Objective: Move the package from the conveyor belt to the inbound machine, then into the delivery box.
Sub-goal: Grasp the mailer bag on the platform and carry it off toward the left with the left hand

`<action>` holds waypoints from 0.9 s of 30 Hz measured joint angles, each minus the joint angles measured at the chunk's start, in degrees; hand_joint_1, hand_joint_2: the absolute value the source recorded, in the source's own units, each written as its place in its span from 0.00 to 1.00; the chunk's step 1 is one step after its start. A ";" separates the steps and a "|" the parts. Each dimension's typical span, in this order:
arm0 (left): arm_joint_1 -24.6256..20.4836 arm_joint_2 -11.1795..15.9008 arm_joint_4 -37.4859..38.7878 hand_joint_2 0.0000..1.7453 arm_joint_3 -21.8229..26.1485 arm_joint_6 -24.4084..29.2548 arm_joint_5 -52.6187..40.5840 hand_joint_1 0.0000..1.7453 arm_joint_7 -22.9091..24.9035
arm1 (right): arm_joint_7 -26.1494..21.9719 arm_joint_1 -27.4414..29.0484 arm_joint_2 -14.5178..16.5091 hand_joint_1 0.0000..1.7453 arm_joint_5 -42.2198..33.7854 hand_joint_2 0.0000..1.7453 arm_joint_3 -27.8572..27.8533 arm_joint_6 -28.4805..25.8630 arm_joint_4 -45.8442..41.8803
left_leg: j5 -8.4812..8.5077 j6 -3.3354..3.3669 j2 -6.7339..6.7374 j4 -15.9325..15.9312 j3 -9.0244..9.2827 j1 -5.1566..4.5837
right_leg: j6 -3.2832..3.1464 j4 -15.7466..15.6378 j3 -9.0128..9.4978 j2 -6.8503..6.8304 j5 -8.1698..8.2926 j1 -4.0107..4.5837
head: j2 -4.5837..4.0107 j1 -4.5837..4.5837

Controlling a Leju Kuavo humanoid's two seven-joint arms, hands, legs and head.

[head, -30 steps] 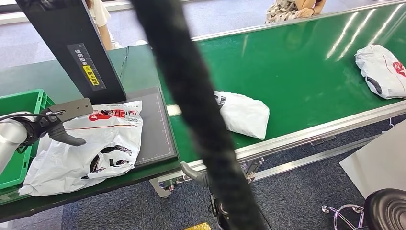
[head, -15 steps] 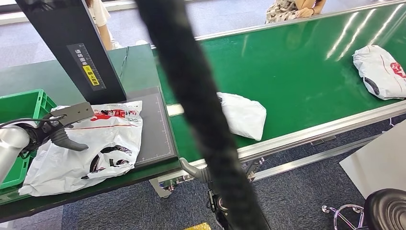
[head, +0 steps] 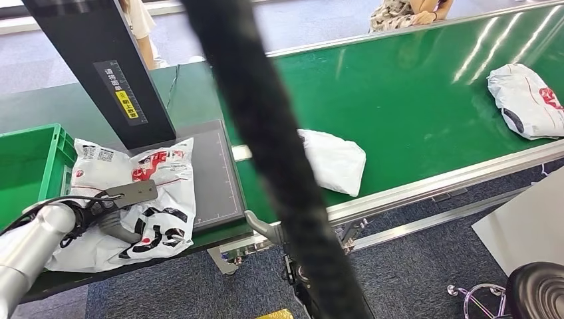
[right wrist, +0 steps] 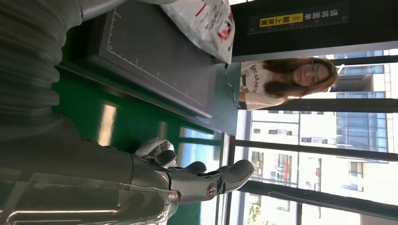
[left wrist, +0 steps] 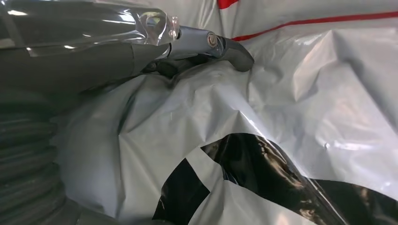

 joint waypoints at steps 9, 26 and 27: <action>1.36 0.12 0.30 1.00 -0.26 2.94 0.28 0.00 -1.29 | 0.00 -1.64 0.44 0.00 -0.72 1.00 0.81 -0.60 2.51 | 0.01 0.00 -0.03 -0.03 0.32 0.00 | -0.02 -0.01 0.35 -0.05 -0.01 0.00 | 0.00 0.01; 6.17 -1.14 0.30 1.00 2.21 17.76 2.52 1.00 -3.20 | 0.00 -2.40 1.11 0.00 -0.26 1.00 1.26 -0.79 3.49 | 0.01 0.02 -0.11 -0.04 0.95 -0.01 | 0.01 -0.05 1.03 -0.14 -0.04 -0.01 | 0.00 0.01; 6.14 -1.20 0.30 1.00 2.34 17.85 2.51 1.00 -3.13 | 0.00 -2.28 1.11 0.00 -0.26 1.00 1.26 -0.83 3.43 | 0.01 0.02 -0.10 -0.04 0.96 -0.01 | 0.01 -0.05 1.04 -0.14 -0.04 -0.01 | 0.00 0.01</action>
